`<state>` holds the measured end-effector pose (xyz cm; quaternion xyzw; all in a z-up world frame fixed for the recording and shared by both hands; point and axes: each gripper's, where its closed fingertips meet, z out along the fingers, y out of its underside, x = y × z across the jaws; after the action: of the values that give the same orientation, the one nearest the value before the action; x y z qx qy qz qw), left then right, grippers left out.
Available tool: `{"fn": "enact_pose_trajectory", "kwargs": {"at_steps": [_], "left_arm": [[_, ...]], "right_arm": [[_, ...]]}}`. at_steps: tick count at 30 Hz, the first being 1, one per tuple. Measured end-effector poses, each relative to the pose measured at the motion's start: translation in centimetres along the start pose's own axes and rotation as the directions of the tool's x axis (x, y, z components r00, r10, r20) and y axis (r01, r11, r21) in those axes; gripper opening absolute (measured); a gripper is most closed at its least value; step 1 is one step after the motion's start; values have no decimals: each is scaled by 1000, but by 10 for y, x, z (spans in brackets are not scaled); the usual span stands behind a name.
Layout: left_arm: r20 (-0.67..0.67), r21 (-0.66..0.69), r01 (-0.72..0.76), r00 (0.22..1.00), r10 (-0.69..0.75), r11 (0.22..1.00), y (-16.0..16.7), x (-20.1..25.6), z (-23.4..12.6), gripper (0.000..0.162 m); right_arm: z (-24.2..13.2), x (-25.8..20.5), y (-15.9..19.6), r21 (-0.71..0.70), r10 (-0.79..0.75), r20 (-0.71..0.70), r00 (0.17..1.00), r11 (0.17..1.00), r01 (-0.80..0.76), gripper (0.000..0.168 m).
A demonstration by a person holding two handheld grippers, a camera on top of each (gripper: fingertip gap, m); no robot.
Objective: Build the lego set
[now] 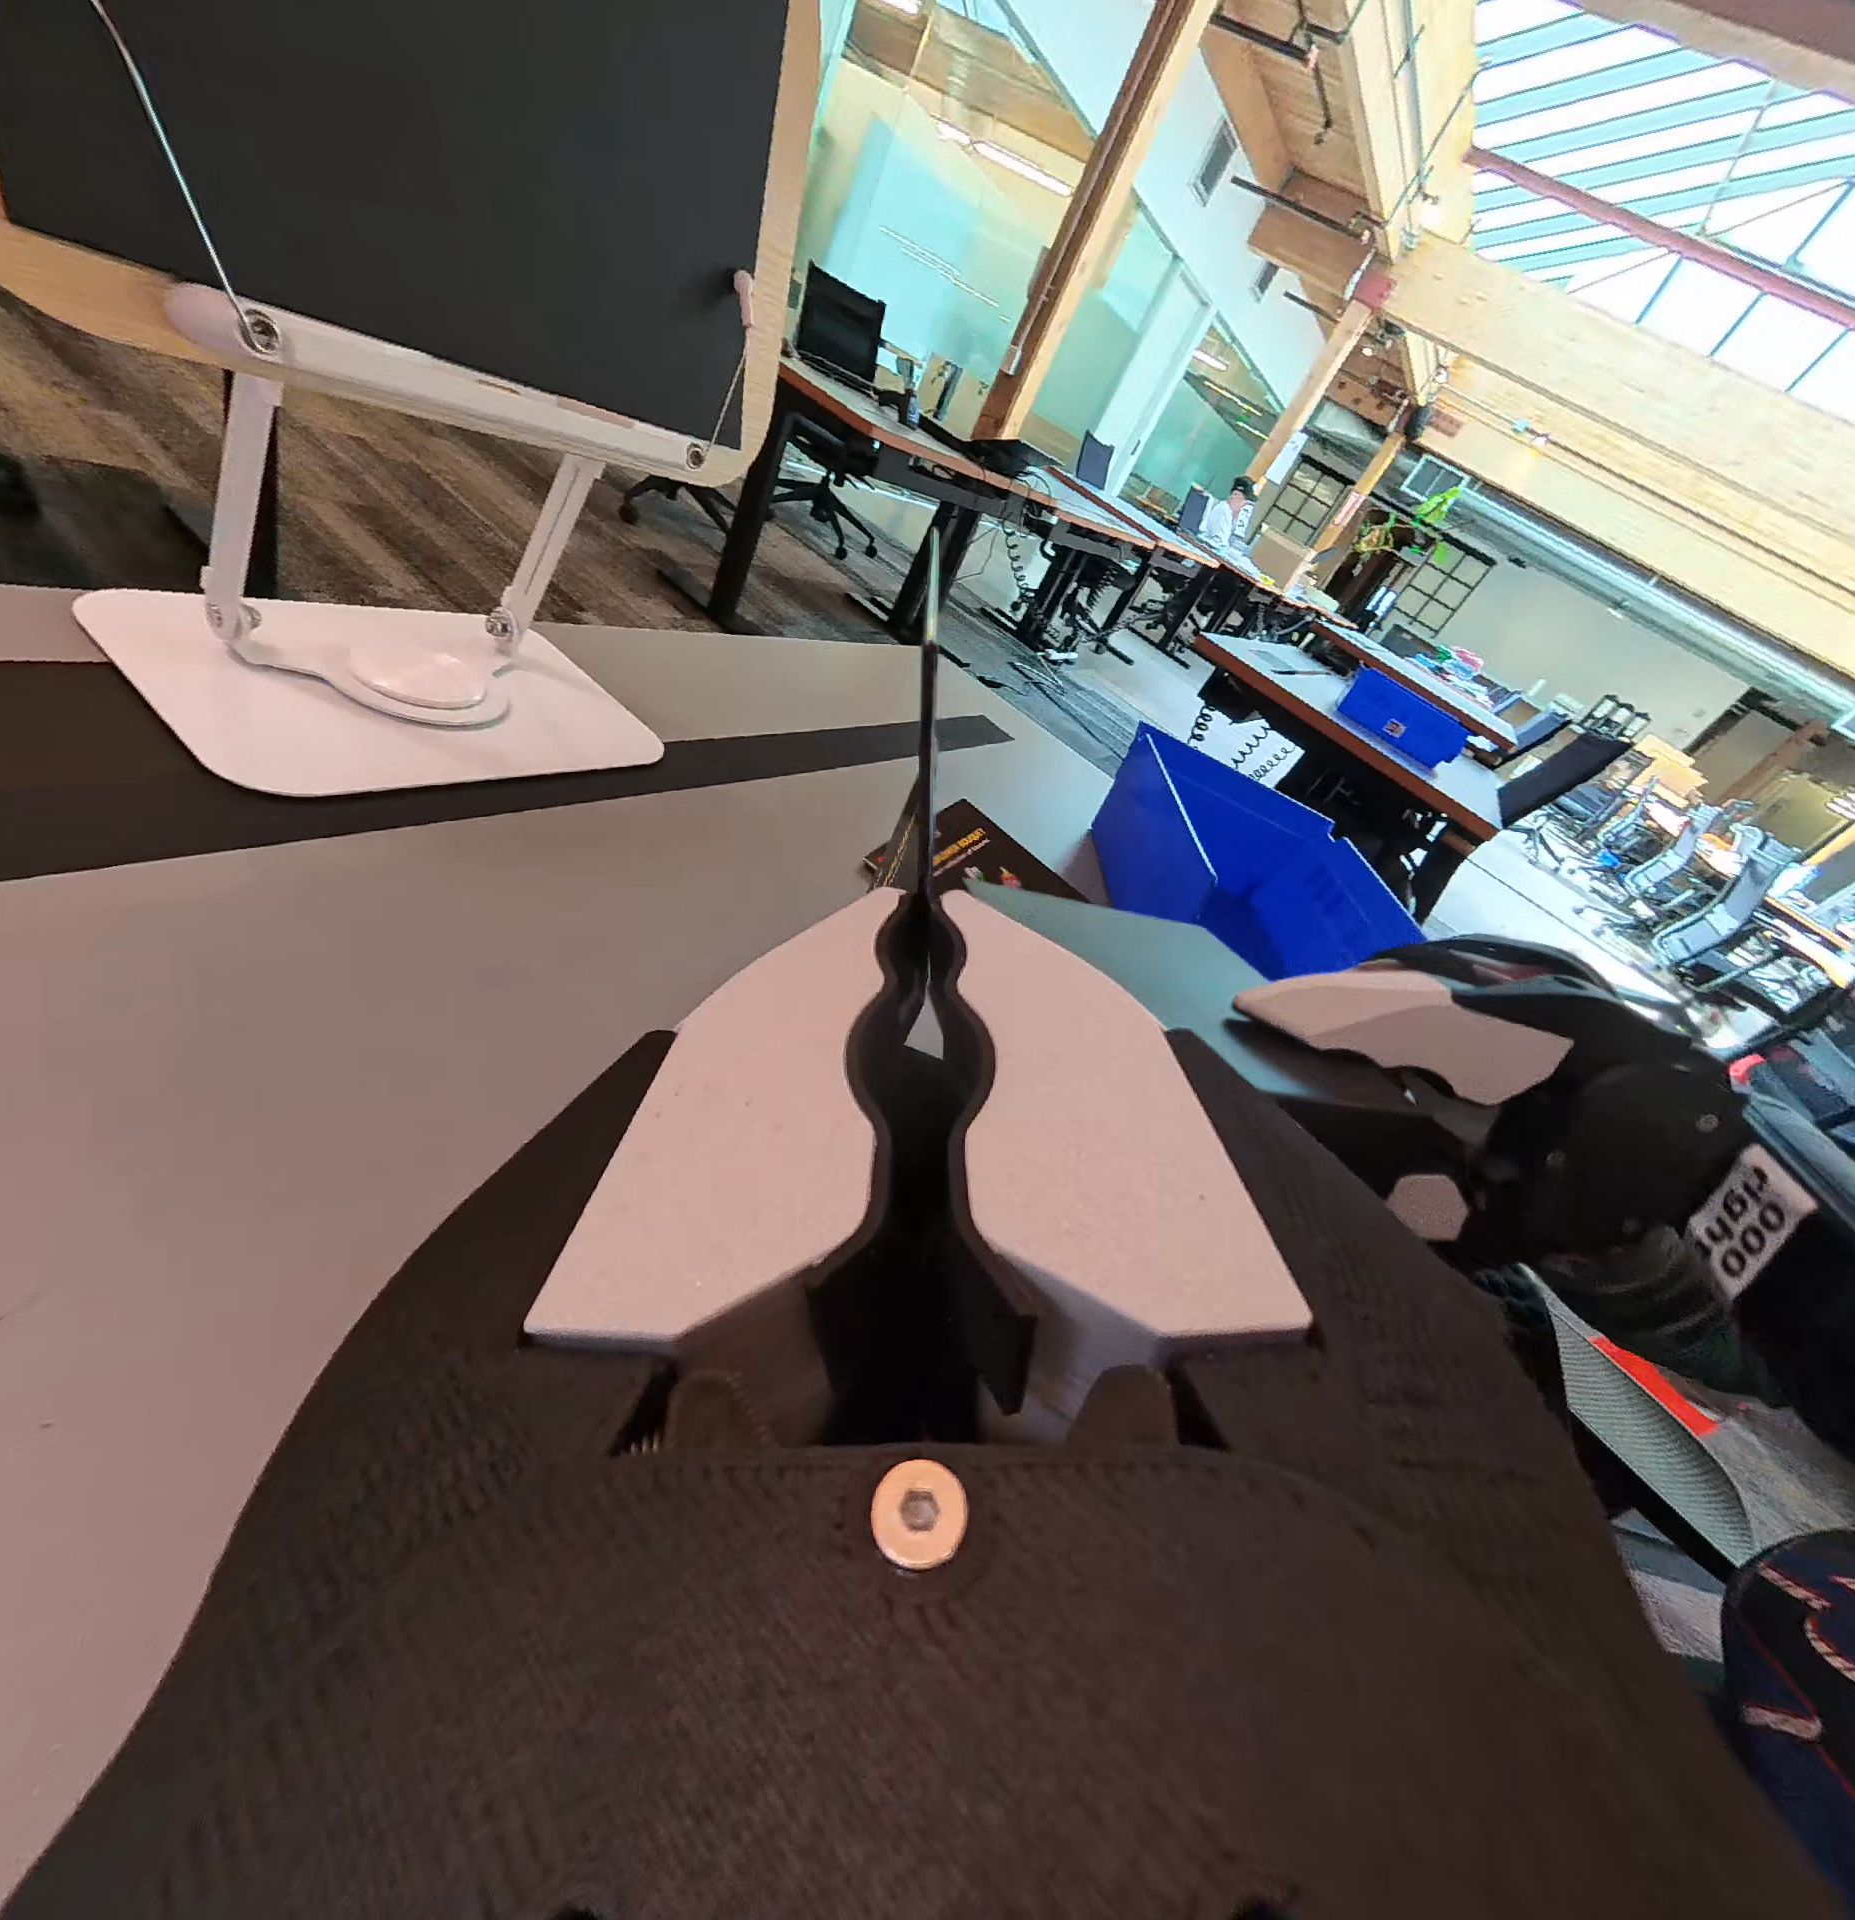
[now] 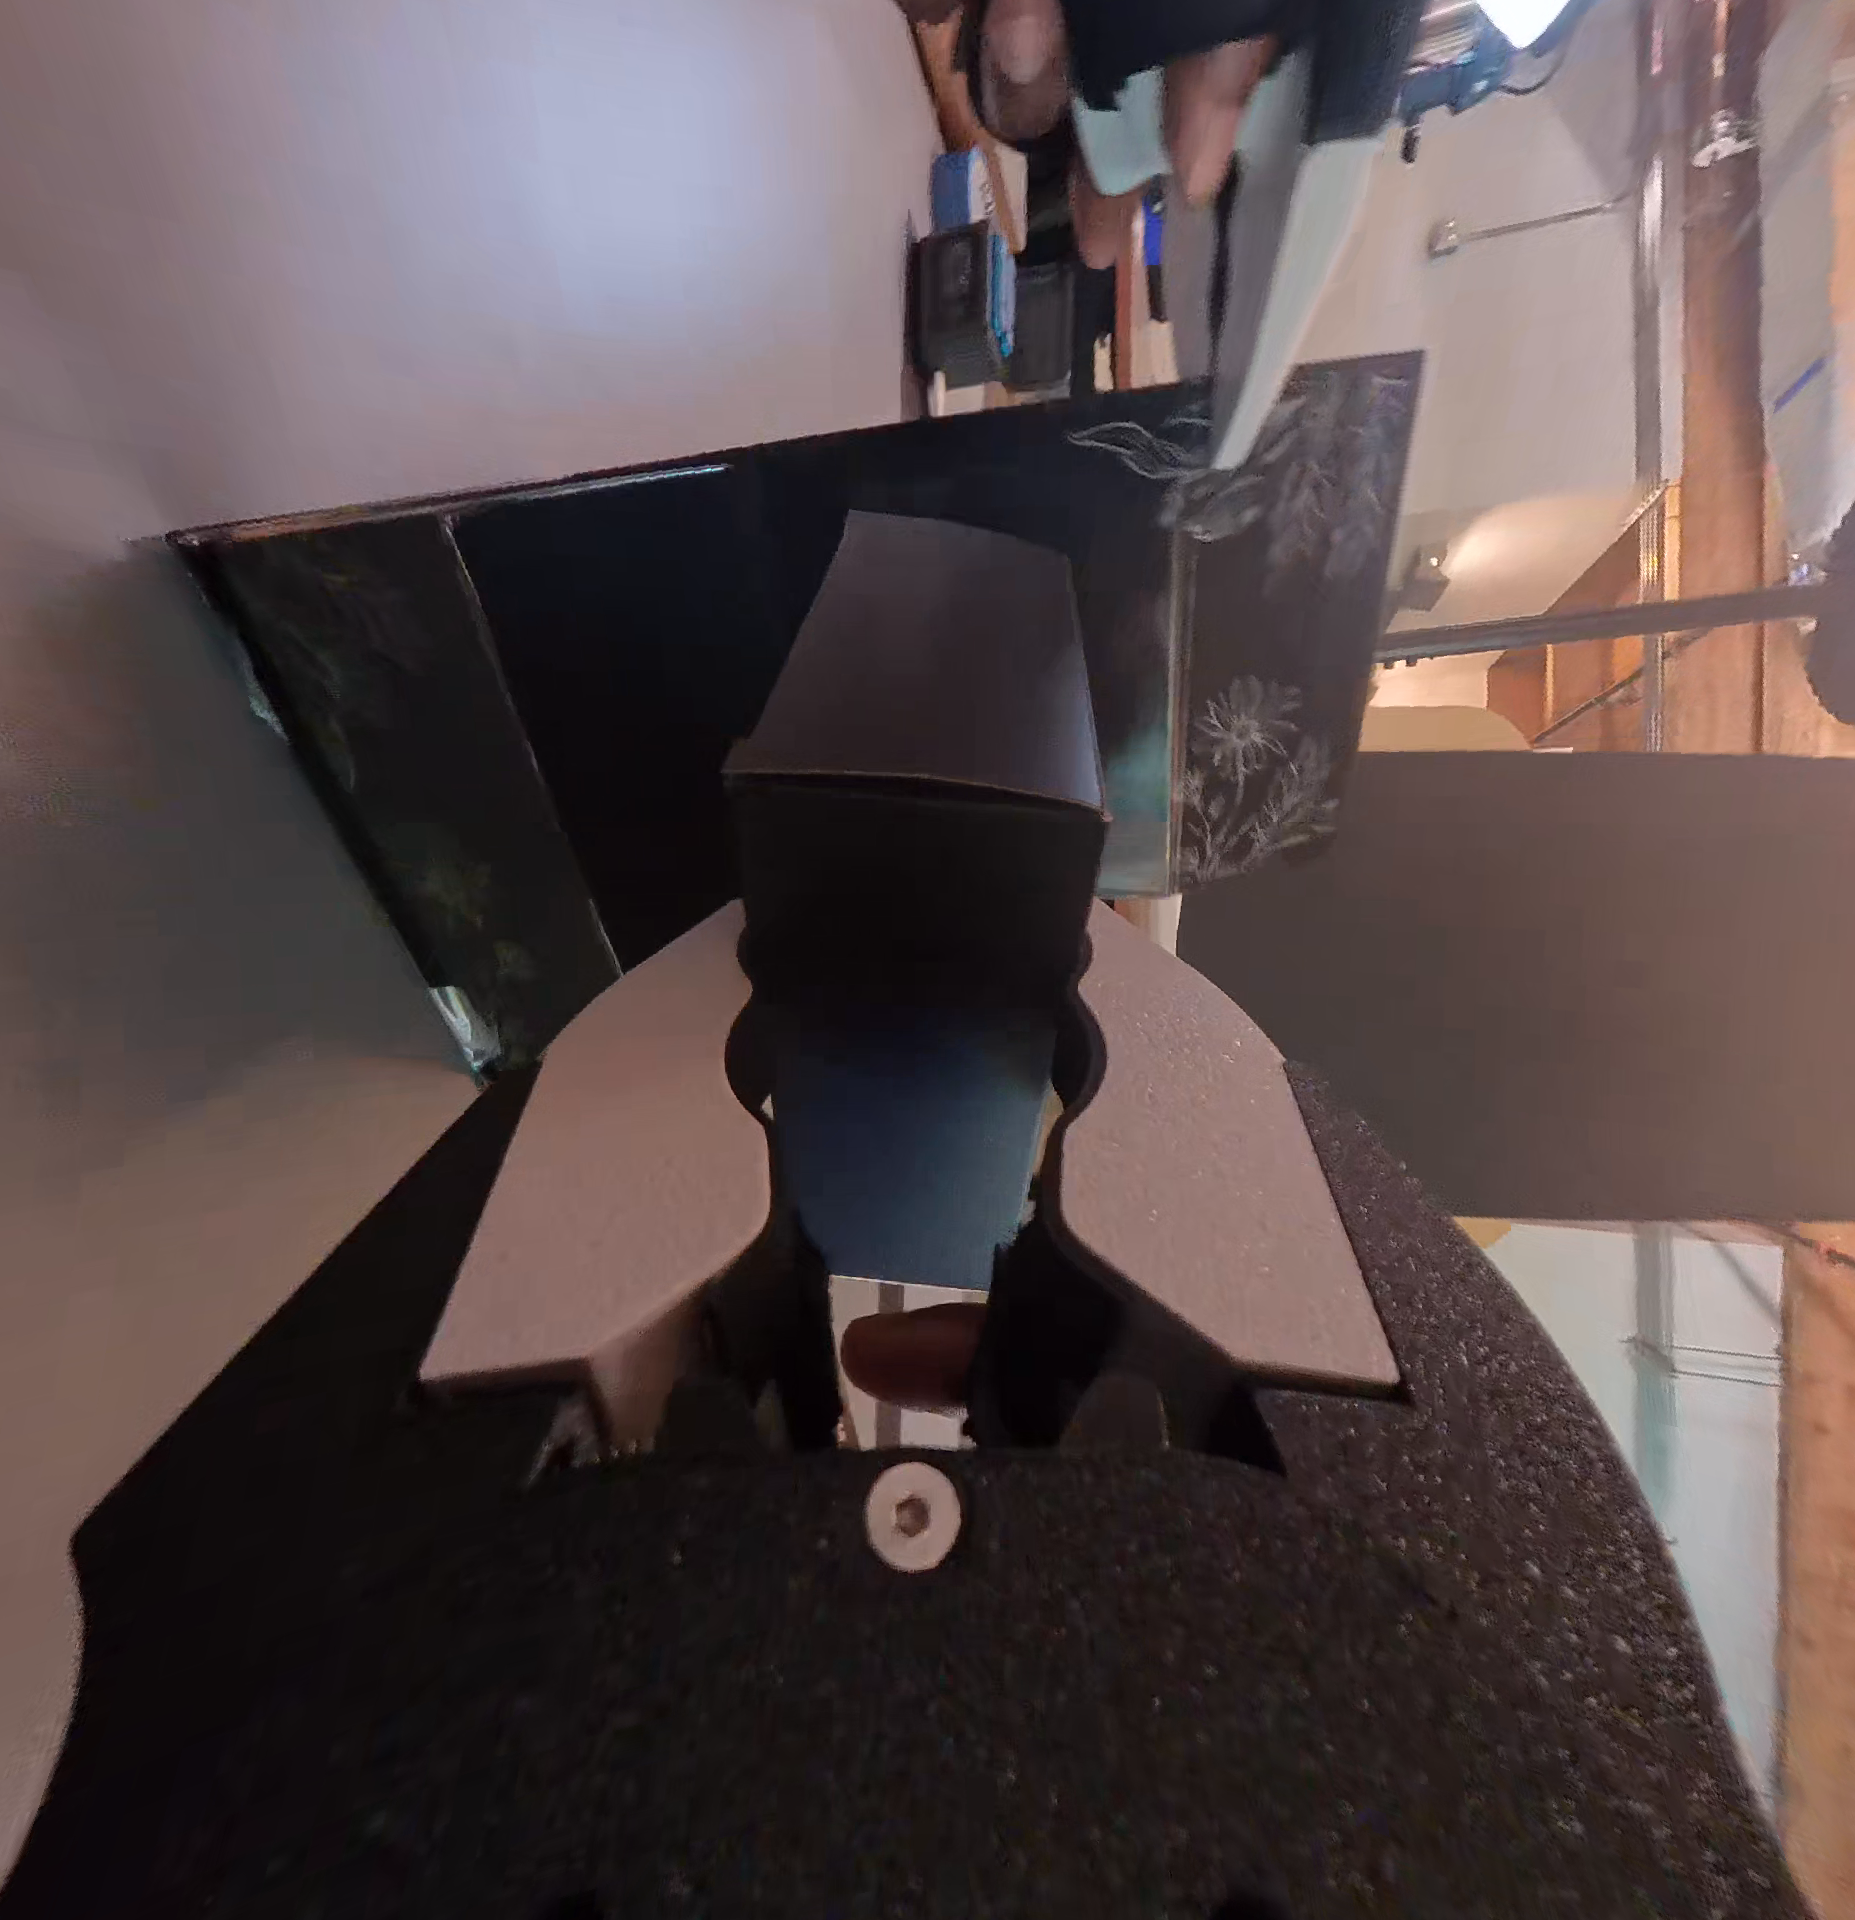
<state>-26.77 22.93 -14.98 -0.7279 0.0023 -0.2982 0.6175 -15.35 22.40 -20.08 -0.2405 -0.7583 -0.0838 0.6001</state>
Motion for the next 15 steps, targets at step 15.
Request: {"fn": "enact_pose_trajectory", "kwargs": {"at_steps": [15], "left_arm": [[-13, 6, -3, 1000, 3, 1000, 2, 0, -1, 2]], "right_arm": [[32, -17, -14, -176, -131, 56, 990, 975, 139, 53]]}}
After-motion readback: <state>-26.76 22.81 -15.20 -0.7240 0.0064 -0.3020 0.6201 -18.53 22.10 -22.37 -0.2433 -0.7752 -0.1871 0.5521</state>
